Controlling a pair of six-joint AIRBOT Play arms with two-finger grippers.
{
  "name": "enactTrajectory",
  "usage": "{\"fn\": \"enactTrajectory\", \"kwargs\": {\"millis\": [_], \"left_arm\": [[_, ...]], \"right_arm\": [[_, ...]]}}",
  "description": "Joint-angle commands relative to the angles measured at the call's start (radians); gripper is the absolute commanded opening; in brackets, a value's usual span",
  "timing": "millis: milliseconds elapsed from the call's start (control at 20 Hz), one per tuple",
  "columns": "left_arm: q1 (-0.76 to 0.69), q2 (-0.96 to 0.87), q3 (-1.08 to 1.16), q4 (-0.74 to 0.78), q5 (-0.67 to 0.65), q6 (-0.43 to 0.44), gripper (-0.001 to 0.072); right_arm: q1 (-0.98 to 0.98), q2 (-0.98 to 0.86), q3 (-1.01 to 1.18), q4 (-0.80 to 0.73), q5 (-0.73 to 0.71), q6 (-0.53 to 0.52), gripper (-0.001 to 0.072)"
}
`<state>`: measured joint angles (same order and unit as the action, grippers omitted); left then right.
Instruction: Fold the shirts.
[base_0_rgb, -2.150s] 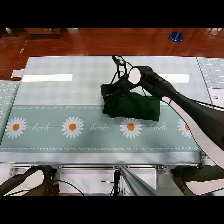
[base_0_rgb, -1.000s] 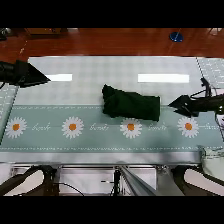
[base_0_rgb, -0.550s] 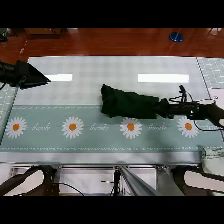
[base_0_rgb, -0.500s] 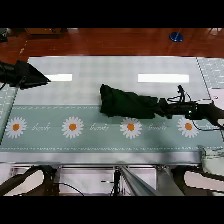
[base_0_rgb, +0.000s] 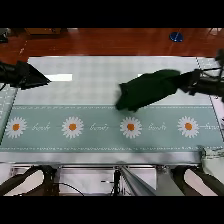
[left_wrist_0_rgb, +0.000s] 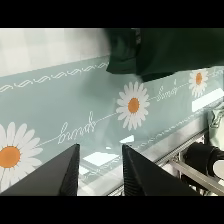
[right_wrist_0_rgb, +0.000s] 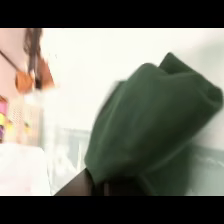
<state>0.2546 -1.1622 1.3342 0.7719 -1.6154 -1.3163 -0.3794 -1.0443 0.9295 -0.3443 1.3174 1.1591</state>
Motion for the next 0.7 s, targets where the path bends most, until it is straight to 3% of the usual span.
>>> {"fn": "enactTrajectory", "kwargs": {"millis": [0, 150, 300, 450, 500, 650], "left_arm": [[-0.008, 0.000, -0.030, 0.000, 0.000, 0.023, 0.0333], [-0.012, 0.000, -0.085, 0.000, -0.001, 0.041, 0.0333], [-0.025, 0.000, -0.109, 0.000, -0.001, 0.083, 0.0333], [-0.026, 0.000, -0.109, -0.001, 0.000, 0.104, 0.0333], [-0.026, 0.000, -0.109, -0.001, 0.003, 0.113, 0.0333], [-0.026, 0.000, -0.109, -0.001, 0.019, 0.140, 0.0333]], "right_arm": [[-0.135, 0.176, 0.122, -0.036, 0.090, 0.202, 0.0042], [-0.297, 0.208, 0.220, -0.086, 0.187, 0.311, 0.0041], [-0.509, 0.208, 0.305, -0.251, 0.309, 0.400, 0.0041], [-0.723, 0.208, 0.332, -0.455, 0.474, 0.386, 0.0042], [-0.785, 0.205, 0.332, -0.557, 0.542, 0.337, 0.0041], [-0.877, 0.224, 0.332, -0.711, 0.539, 0.348, 0.0041]]}}
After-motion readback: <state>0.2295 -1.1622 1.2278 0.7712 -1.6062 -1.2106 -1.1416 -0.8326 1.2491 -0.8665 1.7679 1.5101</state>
